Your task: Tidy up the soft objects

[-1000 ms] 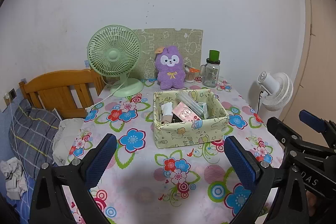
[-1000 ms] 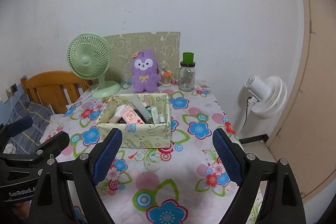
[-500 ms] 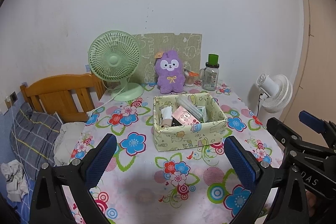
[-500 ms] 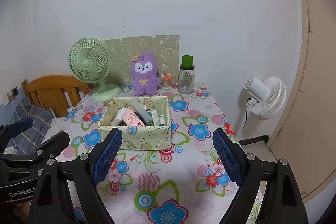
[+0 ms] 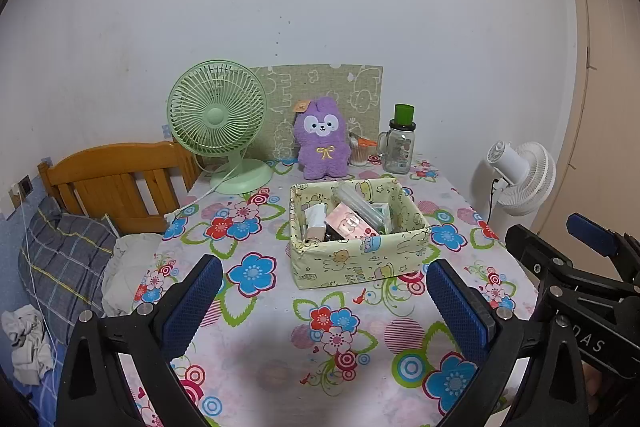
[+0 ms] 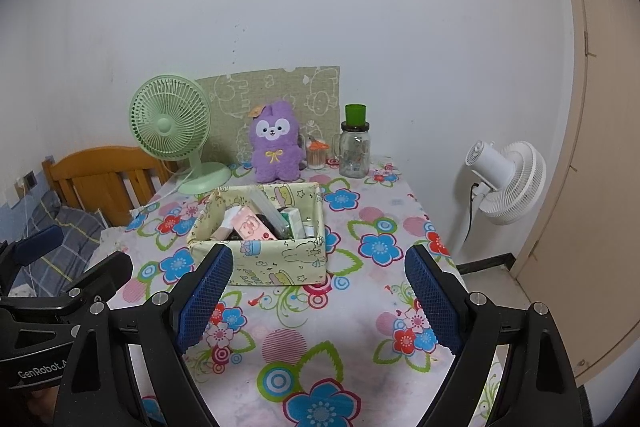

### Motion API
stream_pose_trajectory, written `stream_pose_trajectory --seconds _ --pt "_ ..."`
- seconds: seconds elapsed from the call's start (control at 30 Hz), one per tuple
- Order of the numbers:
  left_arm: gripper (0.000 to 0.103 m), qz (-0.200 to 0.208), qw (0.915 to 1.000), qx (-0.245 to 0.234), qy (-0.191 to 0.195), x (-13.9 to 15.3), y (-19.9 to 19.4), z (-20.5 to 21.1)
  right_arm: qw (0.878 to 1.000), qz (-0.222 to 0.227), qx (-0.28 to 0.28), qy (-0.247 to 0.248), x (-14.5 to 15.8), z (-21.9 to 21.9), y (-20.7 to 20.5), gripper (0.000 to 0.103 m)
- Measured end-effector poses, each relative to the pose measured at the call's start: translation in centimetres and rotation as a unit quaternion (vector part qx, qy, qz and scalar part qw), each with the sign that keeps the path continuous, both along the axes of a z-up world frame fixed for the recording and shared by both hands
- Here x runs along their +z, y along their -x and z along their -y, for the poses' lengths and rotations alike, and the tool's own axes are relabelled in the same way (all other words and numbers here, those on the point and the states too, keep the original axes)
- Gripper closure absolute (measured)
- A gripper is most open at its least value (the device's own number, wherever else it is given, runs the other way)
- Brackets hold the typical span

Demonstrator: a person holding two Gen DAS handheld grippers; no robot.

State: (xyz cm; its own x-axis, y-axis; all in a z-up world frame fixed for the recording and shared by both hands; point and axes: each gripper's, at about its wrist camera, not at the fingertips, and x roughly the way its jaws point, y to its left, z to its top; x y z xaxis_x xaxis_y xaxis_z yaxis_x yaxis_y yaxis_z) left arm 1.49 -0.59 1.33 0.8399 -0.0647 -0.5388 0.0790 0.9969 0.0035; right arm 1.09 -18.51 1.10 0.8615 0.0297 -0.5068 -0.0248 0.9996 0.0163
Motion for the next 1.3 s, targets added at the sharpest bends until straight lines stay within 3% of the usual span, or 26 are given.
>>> stream_pose_trajectory --seconds 1.3 --pt "0.000 0.005 1.0000 0.000 0.006 0.00 0.31 0.09 1.000 0.004 -0.004 0.005 0.38 -0.29 0.33 0.013"
